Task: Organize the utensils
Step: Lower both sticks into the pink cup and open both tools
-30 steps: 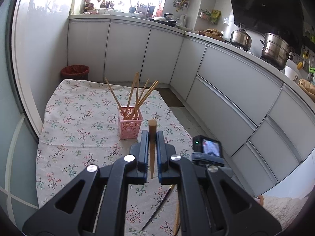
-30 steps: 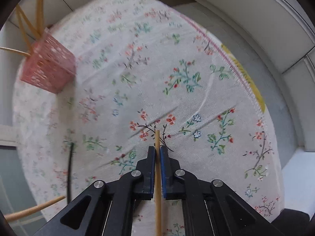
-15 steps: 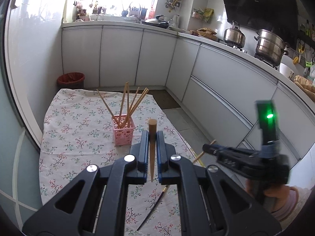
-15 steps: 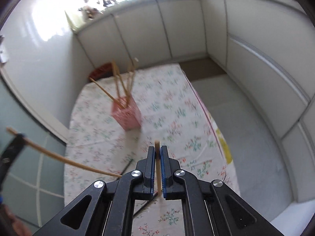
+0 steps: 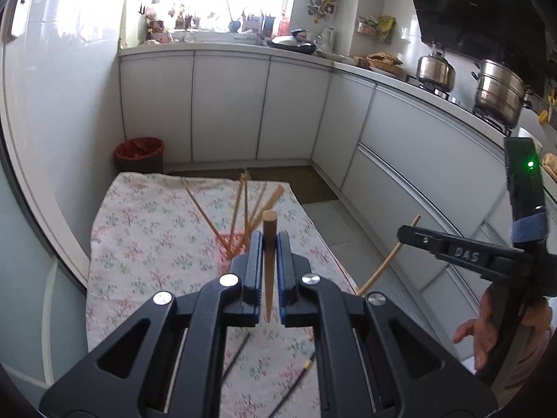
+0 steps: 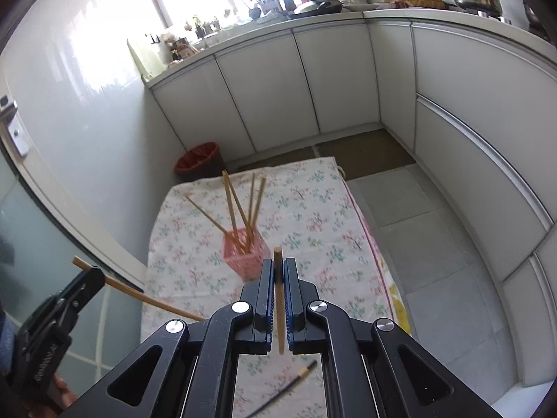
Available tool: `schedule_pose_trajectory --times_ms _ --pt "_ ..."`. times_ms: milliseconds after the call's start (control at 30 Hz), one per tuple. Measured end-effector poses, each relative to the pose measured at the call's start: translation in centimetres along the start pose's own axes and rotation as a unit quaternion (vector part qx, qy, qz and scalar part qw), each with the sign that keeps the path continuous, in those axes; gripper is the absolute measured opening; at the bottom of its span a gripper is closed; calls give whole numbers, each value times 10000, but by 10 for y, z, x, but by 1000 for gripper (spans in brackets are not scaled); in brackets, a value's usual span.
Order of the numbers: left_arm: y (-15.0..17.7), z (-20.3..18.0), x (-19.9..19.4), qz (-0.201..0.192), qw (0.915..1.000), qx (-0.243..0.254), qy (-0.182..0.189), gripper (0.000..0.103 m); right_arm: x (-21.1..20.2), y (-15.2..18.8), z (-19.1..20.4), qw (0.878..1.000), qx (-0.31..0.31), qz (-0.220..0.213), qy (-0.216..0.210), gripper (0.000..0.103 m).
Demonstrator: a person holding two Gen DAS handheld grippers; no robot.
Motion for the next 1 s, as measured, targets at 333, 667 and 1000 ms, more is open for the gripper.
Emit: schedule_pose_trajectory --times_ms 333,667,1000 --pt "-60 12 20 -407 9989 -1 -212 8 -12 -80 33 9969 -215 -741 -134 6" --pt "-67 37 83 -184 9993 -70 -327 8 63 -123 54 9966 -279 -728 -258 6" --pt "-56 49 99 -180 9989 -131 -413 19 128 -116 67 9970 -536 -517 -219 6"
Point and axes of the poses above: each gripper's, at about its wrist camera, not at the fingertips, and x roughly the way its jaws point, z to its left, y to its underside, the point moved 6 cm from there along x, roughly the way its jaws point, and after that the axes turned 9 degrees about z, right-handed, at the moved point
